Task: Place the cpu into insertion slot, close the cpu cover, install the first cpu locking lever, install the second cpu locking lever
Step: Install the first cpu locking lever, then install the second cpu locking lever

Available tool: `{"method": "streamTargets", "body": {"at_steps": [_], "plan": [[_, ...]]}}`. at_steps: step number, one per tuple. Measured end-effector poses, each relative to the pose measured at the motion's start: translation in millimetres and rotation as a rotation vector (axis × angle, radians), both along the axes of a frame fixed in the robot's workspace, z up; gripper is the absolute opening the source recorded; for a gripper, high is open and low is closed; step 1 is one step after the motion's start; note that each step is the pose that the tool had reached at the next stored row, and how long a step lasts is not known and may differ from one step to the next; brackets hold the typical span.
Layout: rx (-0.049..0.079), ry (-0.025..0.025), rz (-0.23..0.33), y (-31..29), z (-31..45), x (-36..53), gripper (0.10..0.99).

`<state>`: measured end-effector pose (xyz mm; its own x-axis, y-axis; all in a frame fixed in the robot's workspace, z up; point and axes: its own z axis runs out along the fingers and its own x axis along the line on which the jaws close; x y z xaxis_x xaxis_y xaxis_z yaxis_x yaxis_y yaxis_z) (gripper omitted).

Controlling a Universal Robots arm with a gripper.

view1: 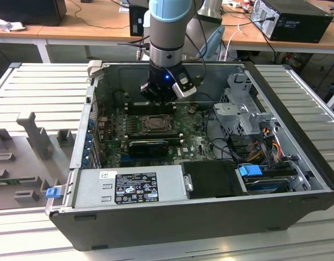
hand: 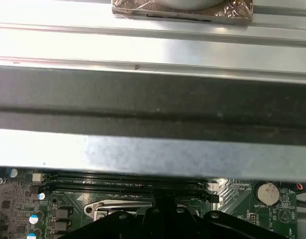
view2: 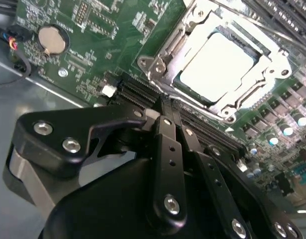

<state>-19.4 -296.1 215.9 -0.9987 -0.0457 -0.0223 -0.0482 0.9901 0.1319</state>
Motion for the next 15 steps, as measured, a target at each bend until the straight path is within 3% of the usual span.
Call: {"method": "streamTargets", "body": {"at_steps": [15], "plan": [[0.0,0.0002,0.0,-12.5,0.4,-0.1,0.106]]}}
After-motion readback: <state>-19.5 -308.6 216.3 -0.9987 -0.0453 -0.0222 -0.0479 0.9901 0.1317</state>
